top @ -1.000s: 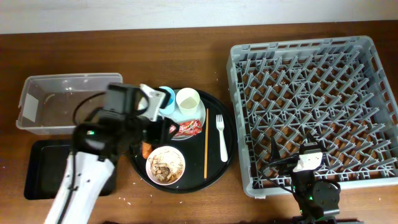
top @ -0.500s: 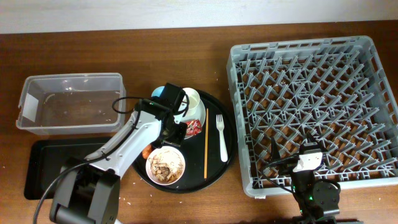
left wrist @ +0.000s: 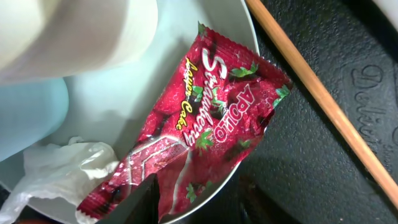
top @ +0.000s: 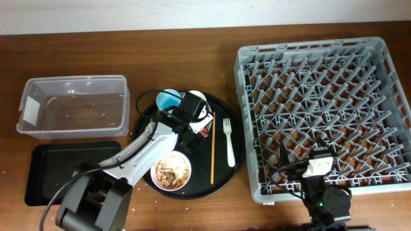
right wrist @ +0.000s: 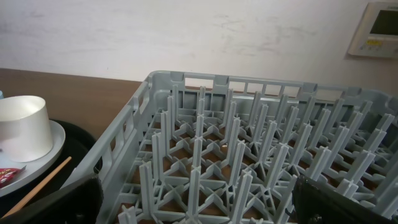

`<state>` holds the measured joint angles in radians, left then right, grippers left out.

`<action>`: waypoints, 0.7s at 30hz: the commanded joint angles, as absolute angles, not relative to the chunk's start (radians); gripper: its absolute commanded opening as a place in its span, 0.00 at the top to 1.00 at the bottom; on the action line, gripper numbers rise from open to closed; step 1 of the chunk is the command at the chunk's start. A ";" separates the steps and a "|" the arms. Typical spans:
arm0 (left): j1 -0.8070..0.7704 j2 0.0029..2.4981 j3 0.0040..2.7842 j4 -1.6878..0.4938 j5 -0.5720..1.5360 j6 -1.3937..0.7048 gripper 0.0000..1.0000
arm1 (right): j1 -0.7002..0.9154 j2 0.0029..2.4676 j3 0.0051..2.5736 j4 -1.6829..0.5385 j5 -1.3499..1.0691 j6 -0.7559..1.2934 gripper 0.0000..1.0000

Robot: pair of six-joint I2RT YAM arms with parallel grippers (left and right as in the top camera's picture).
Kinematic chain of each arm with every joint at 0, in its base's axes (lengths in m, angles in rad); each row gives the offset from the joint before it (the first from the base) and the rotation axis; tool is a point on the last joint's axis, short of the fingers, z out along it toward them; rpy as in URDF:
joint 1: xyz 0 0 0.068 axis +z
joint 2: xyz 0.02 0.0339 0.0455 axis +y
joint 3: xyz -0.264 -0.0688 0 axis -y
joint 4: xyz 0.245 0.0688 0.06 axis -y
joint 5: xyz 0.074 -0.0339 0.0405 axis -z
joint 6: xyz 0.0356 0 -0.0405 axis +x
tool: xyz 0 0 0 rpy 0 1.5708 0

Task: Sort waste into correct bins and load items into the dishwasher rack
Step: 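Grasp the red Strawberry wrapper on the plate with the left gripper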

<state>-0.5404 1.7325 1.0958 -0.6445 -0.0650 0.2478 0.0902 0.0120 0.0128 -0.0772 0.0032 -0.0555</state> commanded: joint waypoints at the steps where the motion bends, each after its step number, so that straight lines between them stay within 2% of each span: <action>1: -0.542 1.787 1.075 -0.635 -0.076 0.267 0.74 | 0.084 0.007 0.006 -0.081 0.015 -0.052 0.01; 4: -0.542 1.836 1.075 -0.616 -0.076 0.267 0.75 | 0.084 0.007 0.006 -0.081 0.015 -0.052 0.01; 5: -0.542 1.836 1.075 -0.617 -0.076 0.267 0.79 | 0.084 0.007 0.006 -0.081 0.015 -0.052 0.01; 7: -0.542 1.836 1.076 -0.618 -0.076 0.267 0.95 | 0.084 0.007 0.006 -0.081 0.015 -0.052 0.01; 11: -0.543 1.794 1.092 -0.622 -0.099 0.266 0.99 | 0.084 0.007 0.006 -0.081 0.015 -0.052 0.01; 14: -0.542 1.693 1.092 -0.628 -0.099 0.266 0.99 | 0.084 0.007 0.006 -0.081 0.015 -0.052 0.01; 17: -0.542 1.615 1.092 -0.629 -0.099 0.261 0.87 | 0.084 0.007 0.006 -0.081 0.015 -0.052 0.01; 21: -0.542 1.618 1.092 -0.632 -0.094 0.229 0.85 | 0.084 0.007 0.006 -0.081 0.015 -0.052 0.01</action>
<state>-0.5484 1.6302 1.0863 -0.6312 -0.0872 0.2584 0.0902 0.0120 0.0128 -0.0772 0.0032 -0.0555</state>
